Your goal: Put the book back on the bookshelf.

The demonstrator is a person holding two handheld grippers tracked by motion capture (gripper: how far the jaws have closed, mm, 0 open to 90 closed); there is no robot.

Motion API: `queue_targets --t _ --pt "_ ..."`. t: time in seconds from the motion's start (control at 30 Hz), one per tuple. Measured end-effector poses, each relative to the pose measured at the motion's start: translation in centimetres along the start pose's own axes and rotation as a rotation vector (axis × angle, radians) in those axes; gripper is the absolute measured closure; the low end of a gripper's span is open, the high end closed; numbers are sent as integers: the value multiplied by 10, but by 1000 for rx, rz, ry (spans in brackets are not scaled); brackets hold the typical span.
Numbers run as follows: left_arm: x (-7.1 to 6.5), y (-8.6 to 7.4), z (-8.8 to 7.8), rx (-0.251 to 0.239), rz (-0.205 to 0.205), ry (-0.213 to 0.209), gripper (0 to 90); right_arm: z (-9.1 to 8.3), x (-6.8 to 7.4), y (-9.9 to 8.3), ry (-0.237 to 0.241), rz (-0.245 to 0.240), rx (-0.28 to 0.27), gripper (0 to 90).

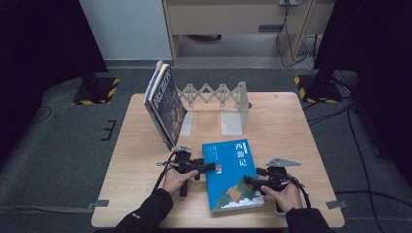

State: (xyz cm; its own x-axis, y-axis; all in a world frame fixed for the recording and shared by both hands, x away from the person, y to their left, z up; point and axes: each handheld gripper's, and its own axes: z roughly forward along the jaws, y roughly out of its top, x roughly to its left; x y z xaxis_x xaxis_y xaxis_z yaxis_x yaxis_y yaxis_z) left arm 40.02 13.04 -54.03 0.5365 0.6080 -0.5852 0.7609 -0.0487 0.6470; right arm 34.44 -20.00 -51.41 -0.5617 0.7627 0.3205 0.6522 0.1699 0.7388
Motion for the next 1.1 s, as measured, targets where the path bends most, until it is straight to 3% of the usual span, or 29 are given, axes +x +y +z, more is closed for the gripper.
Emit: queue_targets --t 0.1,0.27,0.37,0.53,0.63,0.77,1.1 --pt "-7 -4 0 10 15 10 178 0 0 0 3 8 2 299" --pt "-6 -2 2 8 16 5 166 1 -1 0 10 7 -1 300" --pt "-4 0 5 -10 -12 4 190 2 0 0 16 15 1 299" --pt "-3 1 9 -45 -17 18 198 2 -1 0 15 18 4 299" --pt "-3 2 9 -33 -11 13 184 2 -2 0 18 18 6 297" --pt "-3 3 8 -7 -72 -13 253 2 -3 0 26 18 8 295" --pt "-3 6 4 46 -103 -23 277 4 -5 1 50 17 15 296"
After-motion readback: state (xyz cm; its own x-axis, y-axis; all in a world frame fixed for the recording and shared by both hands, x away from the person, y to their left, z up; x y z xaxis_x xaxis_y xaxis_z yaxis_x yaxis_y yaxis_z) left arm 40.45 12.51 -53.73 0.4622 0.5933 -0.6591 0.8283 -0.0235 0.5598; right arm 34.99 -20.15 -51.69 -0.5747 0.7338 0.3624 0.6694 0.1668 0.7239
